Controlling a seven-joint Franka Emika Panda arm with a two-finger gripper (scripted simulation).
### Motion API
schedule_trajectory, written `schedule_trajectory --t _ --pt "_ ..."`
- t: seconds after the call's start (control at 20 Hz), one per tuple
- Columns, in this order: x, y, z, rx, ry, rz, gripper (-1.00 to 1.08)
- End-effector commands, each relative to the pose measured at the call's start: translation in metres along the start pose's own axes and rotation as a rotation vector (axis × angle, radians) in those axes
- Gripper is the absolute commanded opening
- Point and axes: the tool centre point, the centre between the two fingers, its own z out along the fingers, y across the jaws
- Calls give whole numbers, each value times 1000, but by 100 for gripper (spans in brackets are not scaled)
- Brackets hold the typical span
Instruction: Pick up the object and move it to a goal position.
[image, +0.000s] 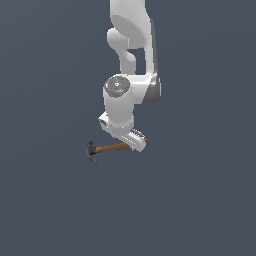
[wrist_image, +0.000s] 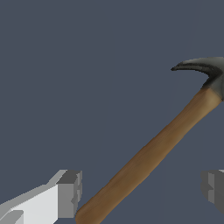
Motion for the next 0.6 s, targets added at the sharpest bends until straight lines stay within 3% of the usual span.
schedule_trajectory --t 0.0,0.55 --pt "0 3 6 0 -1 81 100" --pt "2 15 29 -3 4 430 100"
